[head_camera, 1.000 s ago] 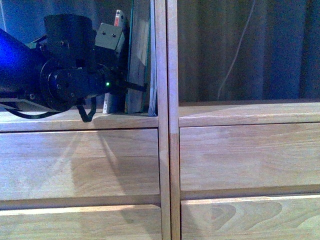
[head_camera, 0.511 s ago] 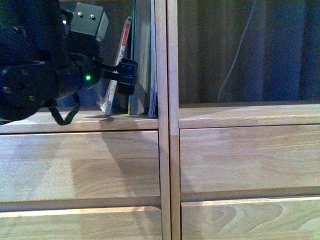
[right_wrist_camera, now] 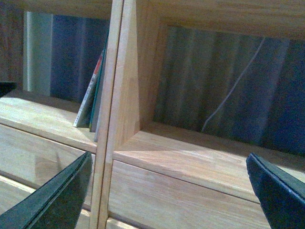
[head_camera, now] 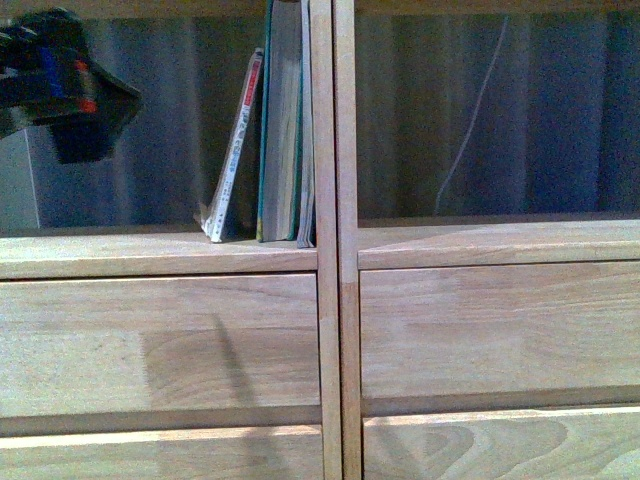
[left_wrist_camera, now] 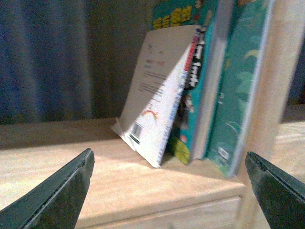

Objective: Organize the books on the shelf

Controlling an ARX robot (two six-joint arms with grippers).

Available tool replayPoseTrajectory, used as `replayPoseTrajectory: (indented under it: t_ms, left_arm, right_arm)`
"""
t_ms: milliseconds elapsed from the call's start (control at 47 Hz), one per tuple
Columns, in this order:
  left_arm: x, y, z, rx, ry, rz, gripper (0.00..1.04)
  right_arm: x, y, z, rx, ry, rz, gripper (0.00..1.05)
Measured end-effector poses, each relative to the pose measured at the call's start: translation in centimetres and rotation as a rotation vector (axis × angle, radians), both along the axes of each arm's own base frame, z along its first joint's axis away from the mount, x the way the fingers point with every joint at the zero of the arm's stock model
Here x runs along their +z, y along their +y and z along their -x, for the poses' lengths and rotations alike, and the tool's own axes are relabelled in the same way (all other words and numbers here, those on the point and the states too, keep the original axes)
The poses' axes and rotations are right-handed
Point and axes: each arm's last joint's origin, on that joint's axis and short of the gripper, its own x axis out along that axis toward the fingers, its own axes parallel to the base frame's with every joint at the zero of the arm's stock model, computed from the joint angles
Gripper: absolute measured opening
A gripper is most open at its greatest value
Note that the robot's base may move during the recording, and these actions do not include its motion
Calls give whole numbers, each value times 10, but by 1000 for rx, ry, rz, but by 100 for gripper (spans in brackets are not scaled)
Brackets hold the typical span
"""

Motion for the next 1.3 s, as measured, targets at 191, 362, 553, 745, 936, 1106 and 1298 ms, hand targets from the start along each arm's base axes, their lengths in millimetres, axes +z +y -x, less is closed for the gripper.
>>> replayPoseTrajectory:
  t_ms: [191,362,553,745,936,1106,1298]
  left_arm:
    - [-6,7,47,-58,-15,47,97]
    - [-20,12,53,211,179,13,82]
    - [-62,28,79,320,245,-28,48]
    - [-92,38,101,317,248,-37,11]
    - [-111,47,117,293,247,-42,3]
    - [-124,54,131,319,241,-39,3]
    - [-133,54,141,319,242,-39,3]
  right_arm:
    - [0,0,0,0,0,0,98]
    - [0,0,0,-5,2,-2,98]
    - [-33,-5,6,-266,337,-102,68]
    - [-72,-16,14,-274,353,-114,31]
    - [-96,-16,20,-275,359,-116,3]
    - [-114,-16,25,-274,359,-118,3]
    - [-125,-16,29,-274,355,-118,3]
